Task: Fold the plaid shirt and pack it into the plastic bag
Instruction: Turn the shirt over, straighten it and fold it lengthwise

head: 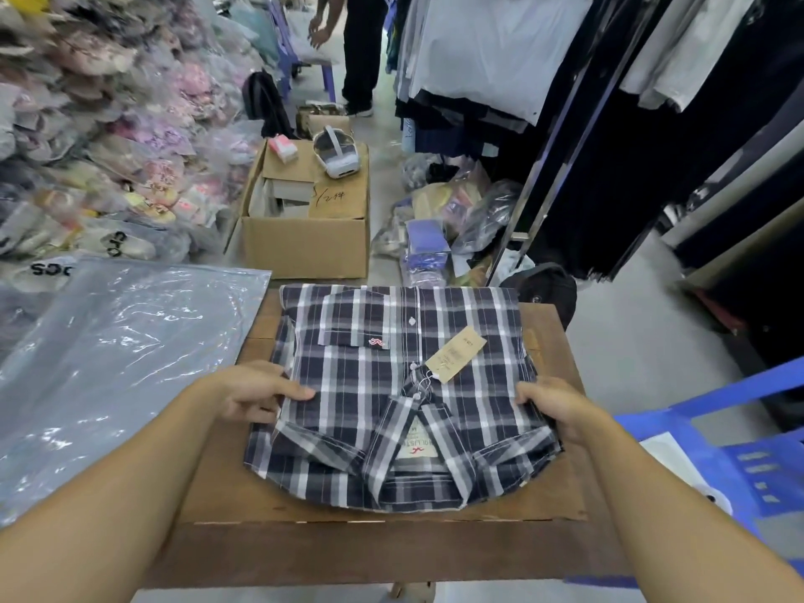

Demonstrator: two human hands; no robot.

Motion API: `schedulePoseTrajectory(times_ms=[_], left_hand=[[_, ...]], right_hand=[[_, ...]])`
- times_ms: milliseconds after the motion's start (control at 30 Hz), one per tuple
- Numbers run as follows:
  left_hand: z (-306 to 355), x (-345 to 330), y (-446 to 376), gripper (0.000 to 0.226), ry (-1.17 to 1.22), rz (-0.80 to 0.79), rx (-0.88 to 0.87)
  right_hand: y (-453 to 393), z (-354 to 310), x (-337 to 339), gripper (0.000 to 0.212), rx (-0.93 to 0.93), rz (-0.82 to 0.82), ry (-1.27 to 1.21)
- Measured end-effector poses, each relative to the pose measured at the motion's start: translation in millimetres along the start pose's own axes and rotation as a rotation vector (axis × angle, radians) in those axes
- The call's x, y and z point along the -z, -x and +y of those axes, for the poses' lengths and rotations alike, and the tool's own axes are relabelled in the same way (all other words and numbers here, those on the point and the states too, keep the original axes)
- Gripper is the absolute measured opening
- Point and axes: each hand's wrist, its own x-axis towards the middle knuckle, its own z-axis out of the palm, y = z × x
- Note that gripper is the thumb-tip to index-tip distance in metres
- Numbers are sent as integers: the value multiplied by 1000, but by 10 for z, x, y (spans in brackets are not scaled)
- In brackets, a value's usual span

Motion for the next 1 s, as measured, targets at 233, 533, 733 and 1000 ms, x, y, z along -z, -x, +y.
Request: schedulePoseTrajectory(times_ms=[233, 533, 733, 1000], left_hand=[[84, 8, -48, 59, -231, -16, 99], [780, -184, -126, 82, -886, 593, 4], [936, -457, -506, 76, -671, 946, -131], [782, 66, -904, 24, 301, 928, -106]], right_hand=[[-53, -152, 77, 37, -58, -77, 138], [-270, -736, 197, 73, 62, 216, 672], [-572, -975, -89, 55, 294, 530, 332], [-1040, -1056, 14, 7, 167, 304, -270]])
